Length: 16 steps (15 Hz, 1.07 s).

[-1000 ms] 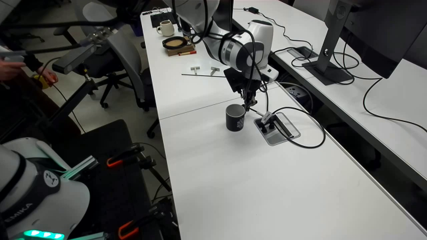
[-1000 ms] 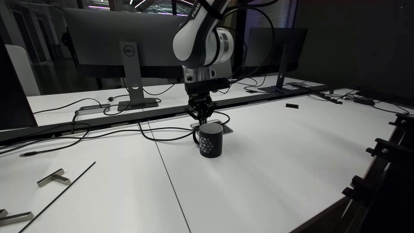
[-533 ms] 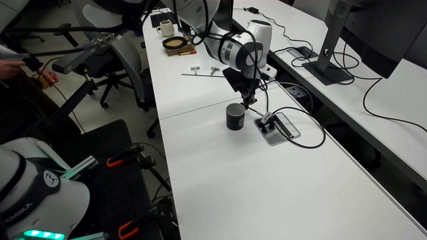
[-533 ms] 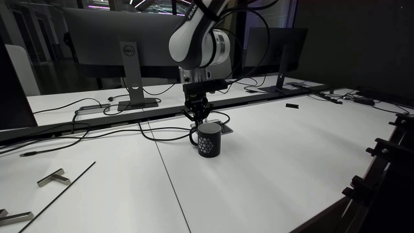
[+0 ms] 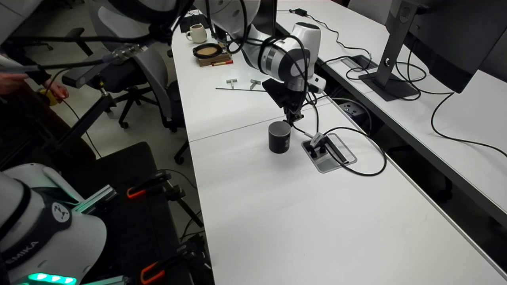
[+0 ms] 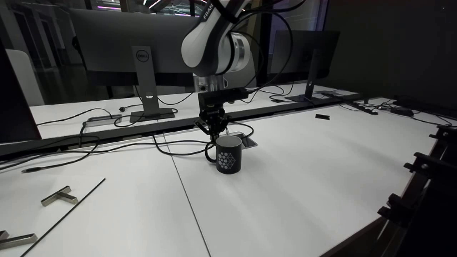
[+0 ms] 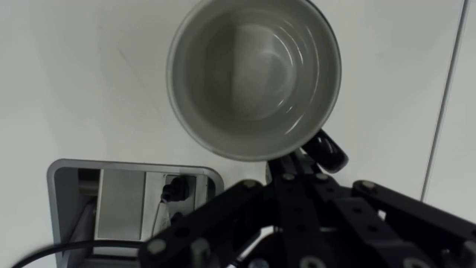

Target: Rotate the mug counterclockwise

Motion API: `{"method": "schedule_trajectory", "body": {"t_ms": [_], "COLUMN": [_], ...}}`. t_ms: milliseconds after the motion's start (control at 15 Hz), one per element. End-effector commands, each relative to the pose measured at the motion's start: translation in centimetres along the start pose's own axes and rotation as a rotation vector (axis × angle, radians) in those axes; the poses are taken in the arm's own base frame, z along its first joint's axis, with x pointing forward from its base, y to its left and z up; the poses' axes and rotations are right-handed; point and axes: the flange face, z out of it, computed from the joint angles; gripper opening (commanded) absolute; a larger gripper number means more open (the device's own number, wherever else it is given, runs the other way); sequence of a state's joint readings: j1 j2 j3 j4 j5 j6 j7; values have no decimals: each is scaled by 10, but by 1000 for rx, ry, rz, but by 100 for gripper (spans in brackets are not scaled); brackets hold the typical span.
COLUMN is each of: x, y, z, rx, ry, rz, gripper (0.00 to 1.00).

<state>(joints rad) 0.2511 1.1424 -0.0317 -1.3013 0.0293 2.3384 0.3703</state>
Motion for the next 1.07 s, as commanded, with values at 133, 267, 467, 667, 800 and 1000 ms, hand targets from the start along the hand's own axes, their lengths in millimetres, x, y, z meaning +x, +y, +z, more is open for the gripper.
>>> {"method": "schedule_trajectory", "body": {"t_ms": [133,267,467,667,800,1000], "x": [5,4,3,1,-1,-3], "y": [-11,-14,-19,-25,-28,-34], "z": [7,9,13,16,18,18], "rx": [7,12,17,33,41,48], "ry": [-14,-18,-21,-24,-24,-25], "rz": [-57,-62,-70,-75,-75,-77], "gripper": [0,0,0,0,0,0]}}
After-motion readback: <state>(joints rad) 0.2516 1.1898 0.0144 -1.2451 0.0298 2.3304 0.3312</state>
